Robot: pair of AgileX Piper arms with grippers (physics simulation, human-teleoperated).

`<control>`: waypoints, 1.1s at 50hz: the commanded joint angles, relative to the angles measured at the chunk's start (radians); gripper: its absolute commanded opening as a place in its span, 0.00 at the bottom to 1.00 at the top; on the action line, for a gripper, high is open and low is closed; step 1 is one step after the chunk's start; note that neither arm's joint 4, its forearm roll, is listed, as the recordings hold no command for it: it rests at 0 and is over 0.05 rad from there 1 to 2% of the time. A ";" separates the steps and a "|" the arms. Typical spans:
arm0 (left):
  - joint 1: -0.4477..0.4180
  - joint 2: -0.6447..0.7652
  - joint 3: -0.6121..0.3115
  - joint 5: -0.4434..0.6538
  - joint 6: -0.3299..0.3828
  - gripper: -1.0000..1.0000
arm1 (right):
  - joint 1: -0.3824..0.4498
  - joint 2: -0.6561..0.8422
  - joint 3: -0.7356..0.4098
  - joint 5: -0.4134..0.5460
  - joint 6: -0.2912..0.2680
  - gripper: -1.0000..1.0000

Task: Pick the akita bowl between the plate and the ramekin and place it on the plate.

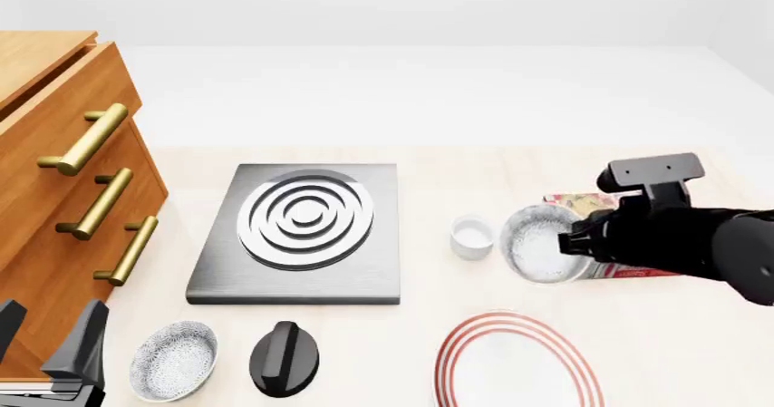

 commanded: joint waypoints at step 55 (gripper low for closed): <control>0.000 0.000 0.000 0.000 0.000 1.00 | 0.164 -0.014 0.341 -0.138 -0.063 0.00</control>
